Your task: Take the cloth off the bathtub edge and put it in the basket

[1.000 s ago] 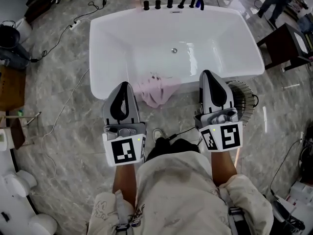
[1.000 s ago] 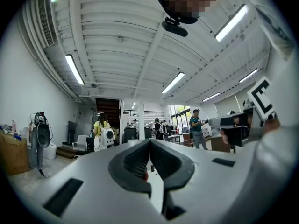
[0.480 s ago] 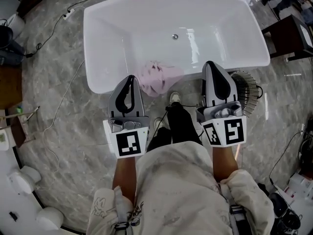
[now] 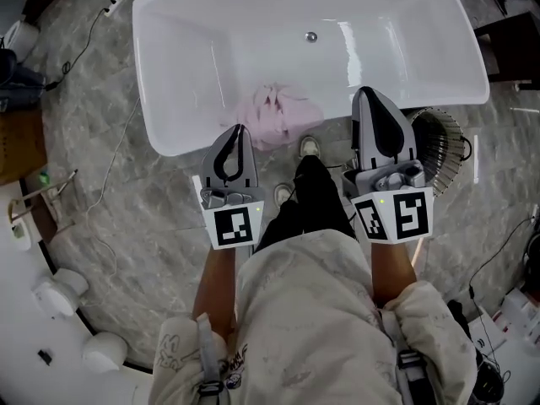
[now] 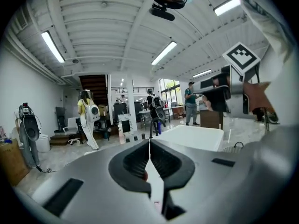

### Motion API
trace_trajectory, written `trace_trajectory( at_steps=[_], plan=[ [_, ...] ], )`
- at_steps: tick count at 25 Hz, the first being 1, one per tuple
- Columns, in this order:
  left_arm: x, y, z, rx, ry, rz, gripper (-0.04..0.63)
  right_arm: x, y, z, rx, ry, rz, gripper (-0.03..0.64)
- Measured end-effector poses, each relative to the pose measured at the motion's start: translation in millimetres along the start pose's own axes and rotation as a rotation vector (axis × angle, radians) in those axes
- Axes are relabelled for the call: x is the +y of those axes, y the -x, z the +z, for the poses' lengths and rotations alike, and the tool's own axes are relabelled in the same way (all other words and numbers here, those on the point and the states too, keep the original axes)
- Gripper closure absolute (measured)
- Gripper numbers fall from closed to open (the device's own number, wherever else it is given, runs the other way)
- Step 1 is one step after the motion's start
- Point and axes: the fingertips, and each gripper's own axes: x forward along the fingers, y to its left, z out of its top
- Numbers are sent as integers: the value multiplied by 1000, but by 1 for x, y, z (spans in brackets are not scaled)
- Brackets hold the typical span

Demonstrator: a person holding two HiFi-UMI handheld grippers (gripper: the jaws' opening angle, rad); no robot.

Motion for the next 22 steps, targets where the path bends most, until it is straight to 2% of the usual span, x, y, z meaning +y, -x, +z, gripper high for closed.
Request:
trace_trajectory(
  at_steps=[5, 11, 14, 18, 22],
  plan=[
    [-9, -41, -47, 121, -9, -28, 591, -25, -24, -27, 52, -34, 7, 629],
    [-20, -76, -113, 286, -84, -94, 586, -47, -44, -53, 101, -55, 8, 629],
    [-30, -88, -148, 373, -120, -158, 555, -58, -50, -66, 126, -71, 5, 629],
    [-50, -98, -188, 473, -209, -275, 509, -71, -57, -84, 159, -88, 0, 629],
    [-63, -106, -223, 573, -288, -384, 435, -83, -63, -99, 182, -103, -8, 629]
  ],
)
